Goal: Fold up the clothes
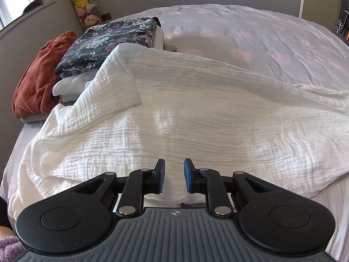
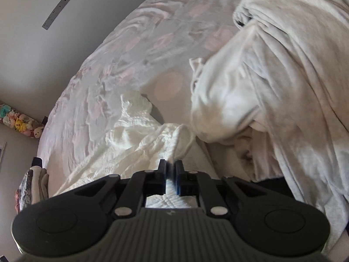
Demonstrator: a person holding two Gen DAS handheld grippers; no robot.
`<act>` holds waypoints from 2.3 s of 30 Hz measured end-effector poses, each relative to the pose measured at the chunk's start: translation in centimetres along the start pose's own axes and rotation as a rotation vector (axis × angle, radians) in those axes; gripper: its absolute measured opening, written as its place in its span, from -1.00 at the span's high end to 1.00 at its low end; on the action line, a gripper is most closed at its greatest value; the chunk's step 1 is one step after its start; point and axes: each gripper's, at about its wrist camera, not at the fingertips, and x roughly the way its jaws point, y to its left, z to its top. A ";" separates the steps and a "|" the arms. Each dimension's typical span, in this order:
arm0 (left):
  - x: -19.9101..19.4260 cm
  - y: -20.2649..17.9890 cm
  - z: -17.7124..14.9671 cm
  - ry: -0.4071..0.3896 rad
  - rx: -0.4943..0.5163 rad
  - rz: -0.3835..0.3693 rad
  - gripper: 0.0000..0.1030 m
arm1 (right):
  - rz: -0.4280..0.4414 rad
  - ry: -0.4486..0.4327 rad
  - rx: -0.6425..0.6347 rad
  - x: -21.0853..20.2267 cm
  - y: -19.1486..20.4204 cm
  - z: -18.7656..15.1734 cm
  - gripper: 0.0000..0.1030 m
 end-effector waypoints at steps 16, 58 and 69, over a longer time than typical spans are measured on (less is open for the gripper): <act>-0.2 -0.4 -0.8 0.020 -0.028 -0.021 0.67 | 0.097 -0.067 -0.069 1.9 -0.6 -0.5 0.82; 5.8 -21.8 7.0 -0.116 0.690 -0.213 0.21 | 0.009 0.036 -0.697 2.8 10.2 -2.2 0.11; 10.5 -25.5 7.2 -0.066 0.841 -0.203 0.17 | -0.017 0.112 -1.033 2.1 12.0 -8.9 -0.11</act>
